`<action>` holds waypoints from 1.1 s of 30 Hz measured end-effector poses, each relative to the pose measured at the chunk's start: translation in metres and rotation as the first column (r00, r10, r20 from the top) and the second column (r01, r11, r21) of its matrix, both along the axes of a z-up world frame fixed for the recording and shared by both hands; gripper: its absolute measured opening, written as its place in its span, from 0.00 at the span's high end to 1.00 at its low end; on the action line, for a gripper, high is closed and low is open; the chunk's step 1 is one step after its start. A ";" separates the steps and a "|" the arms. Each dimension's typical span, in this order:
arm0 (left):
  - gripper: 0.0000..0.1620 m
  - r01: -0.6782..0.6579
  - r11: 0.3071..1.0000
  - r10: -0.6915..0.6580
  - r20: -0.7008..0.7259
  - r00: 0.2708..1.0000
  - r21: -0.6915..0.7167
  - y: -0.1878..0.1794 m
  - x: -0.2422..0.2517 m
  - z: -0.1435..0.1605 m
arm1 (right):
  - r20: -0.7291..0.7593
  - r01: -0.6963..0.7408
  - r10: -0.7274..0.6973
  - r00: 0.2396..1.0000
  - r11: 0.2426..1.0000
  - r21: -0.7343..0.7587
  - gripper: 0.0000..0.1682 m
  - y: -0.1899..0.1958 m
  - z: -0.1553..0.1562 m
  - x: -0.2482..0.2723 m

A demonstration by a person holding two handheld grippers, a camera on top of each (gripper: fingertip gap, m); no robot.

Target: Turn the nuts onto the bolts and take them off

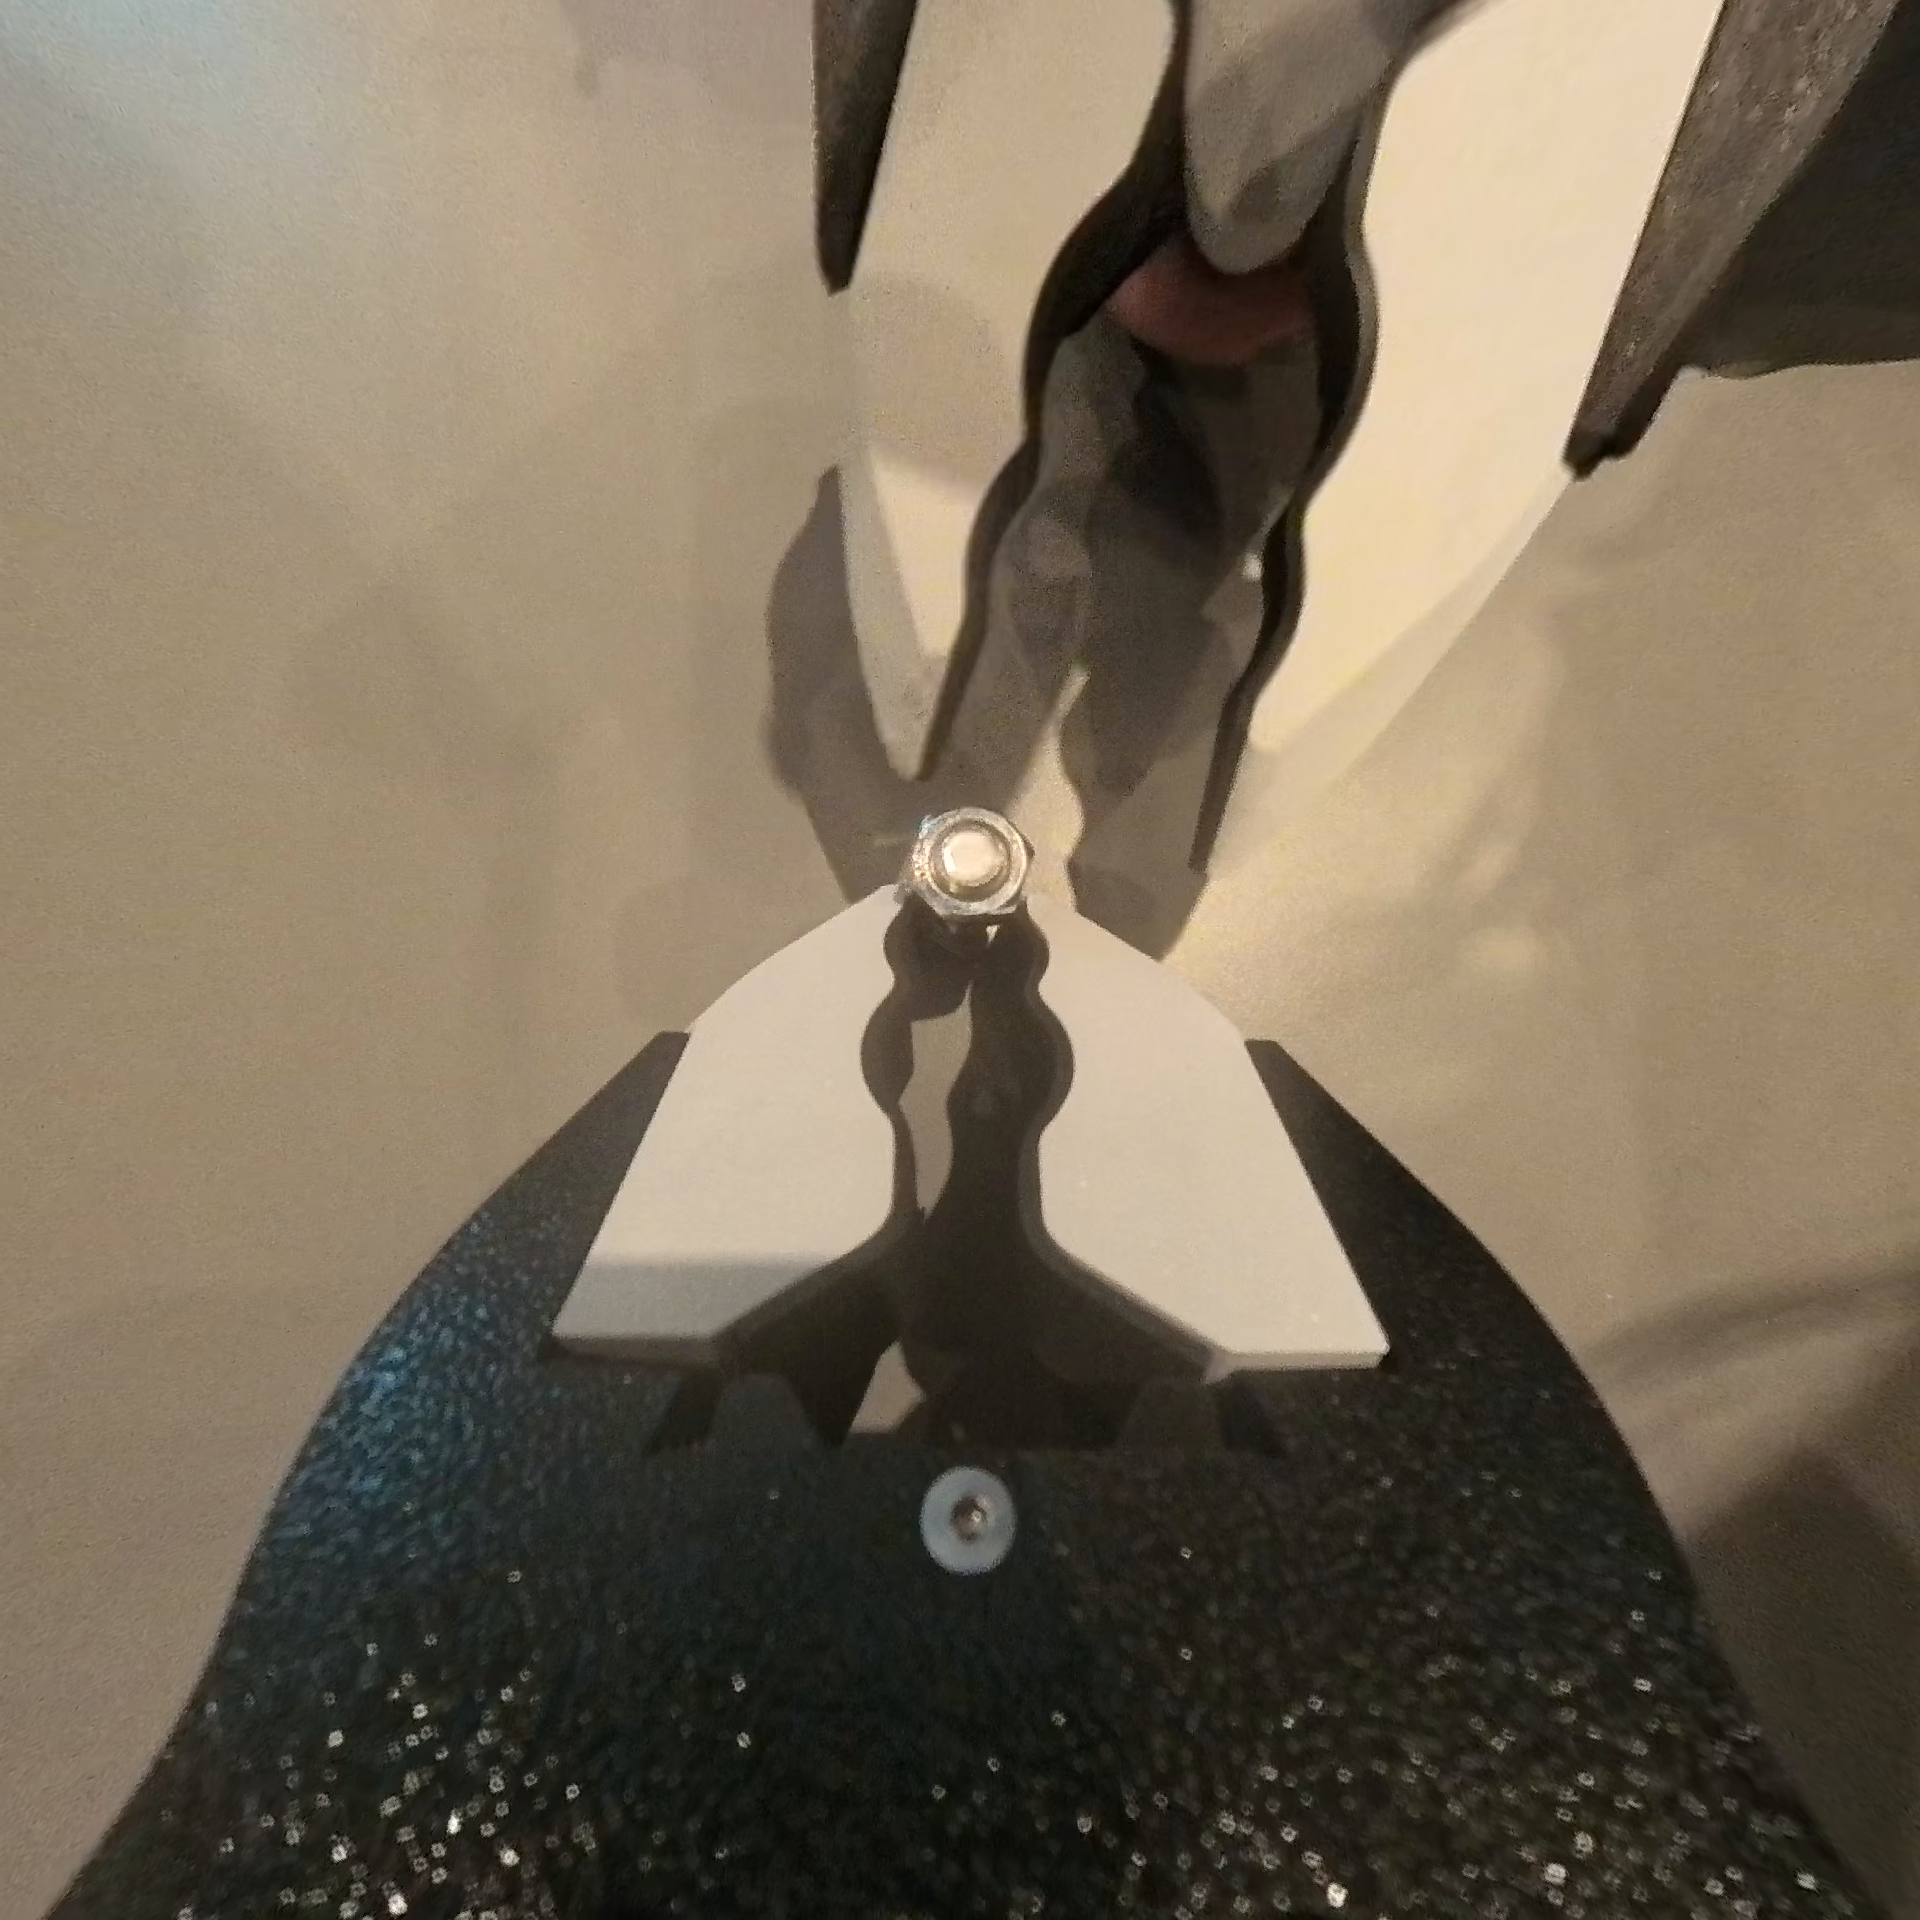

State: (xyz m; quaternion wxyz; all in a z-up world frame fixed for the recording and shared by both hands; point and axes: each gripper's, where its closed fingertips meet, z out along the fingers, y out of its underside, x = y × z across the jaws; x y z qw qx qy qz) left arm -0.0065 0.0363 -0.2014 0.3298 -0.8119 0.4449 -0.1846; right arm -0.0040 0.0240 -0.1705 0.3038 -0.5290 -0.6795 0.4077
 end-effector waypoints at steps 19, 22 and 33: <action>0.90 0.001 1.000 -0.001 0.000 1.000 0.000 0.000 0.000 0.000 | -0.015 -0.019 0.018 1.000 0.997 -0.075 0.80 -0.005 0.005 0.004; 0.90 0.001 1.000 -0.001 0.000 1.000 0.000 0.000 0.000 0.000 | -0.006 -0.003 0.002 1.000 0.998 -0.068 0.77 -0.002 0.003 0.002; 0.90 0.001 1.000 -0.001 0.000 1.000 0.001 0.000 -0.001 0.000 | 0.012 0.020 -0.019 1.000 0.996 -0.092 0.79 0.000 0.001 0.001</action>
